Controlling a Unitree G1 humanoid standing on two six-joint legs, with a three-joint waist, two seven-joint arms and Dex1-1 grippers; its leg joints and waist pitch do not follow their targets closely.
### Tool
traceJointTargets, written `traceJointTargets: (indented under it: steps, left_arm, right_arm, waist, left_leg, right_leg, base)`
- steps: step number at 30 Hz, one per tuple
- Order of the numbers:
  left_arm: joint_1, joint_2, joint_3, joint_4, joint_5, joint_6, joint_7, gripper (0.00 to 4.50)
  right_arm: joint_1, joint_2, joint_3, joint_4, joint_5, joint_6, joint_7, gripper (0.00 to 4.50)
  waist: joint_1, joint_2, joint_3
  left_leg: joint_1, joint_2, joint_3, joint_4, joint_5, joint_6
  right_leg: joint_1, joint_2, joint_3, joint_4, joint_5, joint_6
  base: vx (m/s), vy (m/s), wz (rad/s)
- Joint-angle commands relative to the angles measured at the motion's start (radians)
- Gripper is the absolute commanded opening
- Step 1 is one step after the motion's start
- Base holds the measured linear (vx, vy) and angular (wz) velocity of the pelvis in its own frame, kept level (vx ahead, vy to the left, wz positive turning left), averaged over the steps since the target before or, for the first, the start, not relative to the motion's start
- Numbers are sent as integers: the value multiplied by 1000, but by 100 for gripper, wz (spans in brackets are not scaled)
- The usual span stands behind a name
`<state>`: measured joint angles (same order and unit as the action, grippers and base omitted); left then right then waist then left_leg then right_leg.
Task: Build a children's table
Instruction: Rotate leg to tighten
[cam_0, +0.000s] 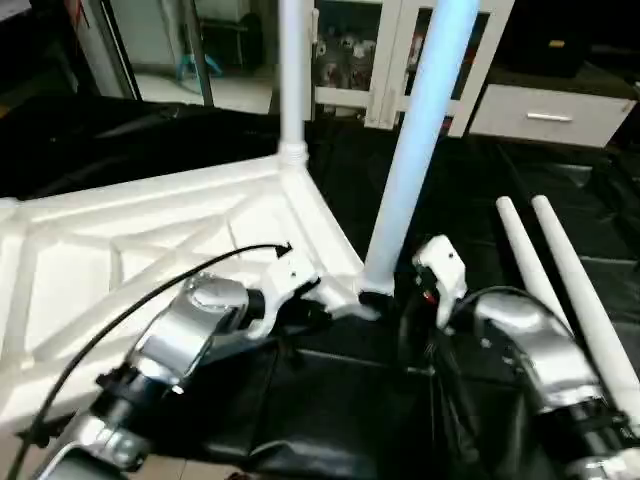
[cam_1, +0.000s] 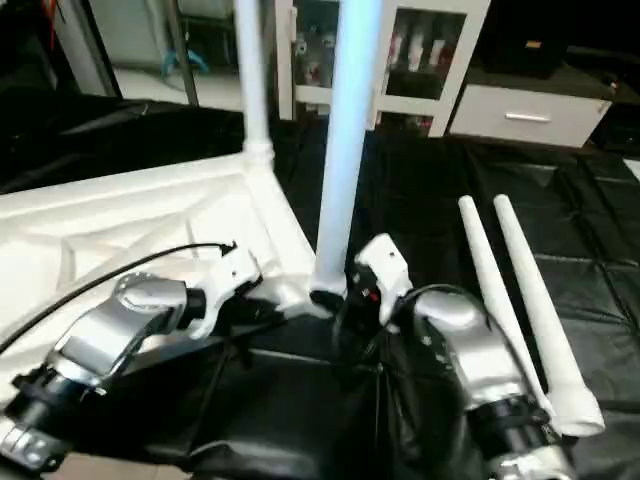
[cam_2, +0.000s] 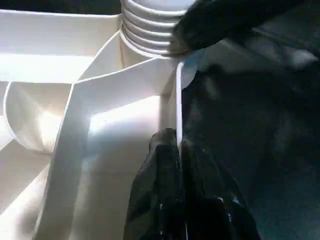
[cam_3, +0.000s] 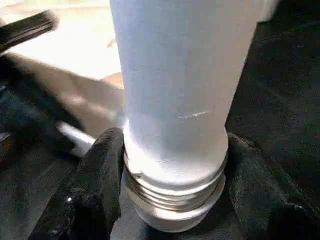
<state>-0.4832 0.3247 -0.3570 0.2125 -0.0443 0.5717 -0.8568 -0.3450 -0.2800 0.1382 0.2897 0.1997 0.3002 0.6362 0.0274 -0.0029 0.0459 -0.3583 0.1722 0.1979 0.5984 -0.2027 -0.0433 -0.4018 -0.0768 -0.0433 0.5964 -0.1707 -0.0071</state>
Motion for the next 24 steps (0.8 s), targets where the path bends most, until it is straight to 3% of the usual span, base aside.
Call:
traceJointTargets:
  steps: [1, 3, 5, 7, 11, 12, 15, 19, 21, 23, 24]
  left_arm:
    - [-9, -35, -9, 57, -1, 8, 30, 0]
    - [-24, -55, 0, 85, 4, 3, 61, 0]
    - [-69, -109, 23, 164, 19, -13, 143, 0]
    - [-100, -145, 38, 220, 28, -22, 200, 0]
    - [-145, -200, 56, 304, 46, -45, 272, 0]
    - [-148, -207, 57, 310, 45, -51, 276, 0]
    - [-142, -207, 55, 303, 43, -54, 271, 0]
    - [-132, -197, 49, 307, 45, -67, 256, 0]
    - [-116, -178, 44, 290, 46, -68, 229, 0]
    - [-110, -172, 41, 280, 46, -67, 220, 0]
    - [-104, -165, 38, 268, 45, -62, 211, 0]
  right_arm:
    - [-25, 31, -75, 59, -32, 31, -178, 264]
    - [-30, 58, -90, 76, -37, 39, -236, 264]
    - [-40, 129, -113, 124, -77, 35, -407, 264]
    - [-45, 178, -118, 156, -111, 37, -533, 264]
    - [-52, 259, -111, 186, -167, 49, -704, 264]
    - [-52, 272, -103, 182, -172, 40, -716, 264]
    - [-53, 292, -119, 174, -145, 0, -708, 264]
    - [-56, 293, -119, 147, -120, -64, -654, 264]
    - [-45, 275, -125, 91, -101, -70, -619, 320]
    - [-42, 268, -128, 74, -94, -63, -607, 334]
    - [-37, 256, -130, 56, -89, -51, -593, 347]
  waist:
    - [-1, -3, -53]
    - [1, -1, -53]
    - [1, 6, -52]
    - [0, 4, -53]
    - [3, 4, -53]
    - [6, 5, -53]
    - [6, 6, -52]
    - [5, 6, -51]
    - [6, 6, -51]
    - [10, 5, -54]
    - [9, 3, -55]
  left_leg:
    - [8, 50, -30, -79, -250, -5]
    - [11, 50, -30, -79, -261, -15]
    - [12, 50, -29, -81, -261, -23]
    - [16, 46, -31, -83, -283, -43]
    - [19, 45, -31, -85, -305, -46]
    - [22, 47, -31, -85, -310, -44]
    - [15, 47, -33, -89, -326, -40]
    - [14, 48, -34, -90, -339, -36]
    - [12, 48, -33, -90, -329, -32]
    - [8, 50, -32, -89, -291, -21]
    - [6, 50, -30, -88, -254, -12]
  right_leg:
    - [37, -62, 38, -80, -346, -192]
    - [33, -62, 39, -82, -345, -185]
    - [28, -60, 41, -83, -327, -184]
    - [27, -61, 39, -86, -351, -169]
    - [24, -59, 41, -88, -351, -154]
    - [22, -61, 42, -88, -346, -149]
    - [27, -61, 42, -87, -348, -138]
    - [25, -63, 41, -91, -368, -129]
    - [26, -64, 42, -91, -362, -130]
    - [32, -64, 44, -85, -317, -134]
    - [34, -62, 44, -78, -257, -153]
  base:
    - [0, 0, 0]
    - [0, 0, 0]
    - [0, 0, 0]
    - [0, 0, 0]
    - [0, 0, 0]
    - [0, 0, 0]
    - [0, 0, 0]
    - [0, 0, 0]
    - [0, 0, 0]
    - [0, 0, 0]
    - [0, 0, 0]
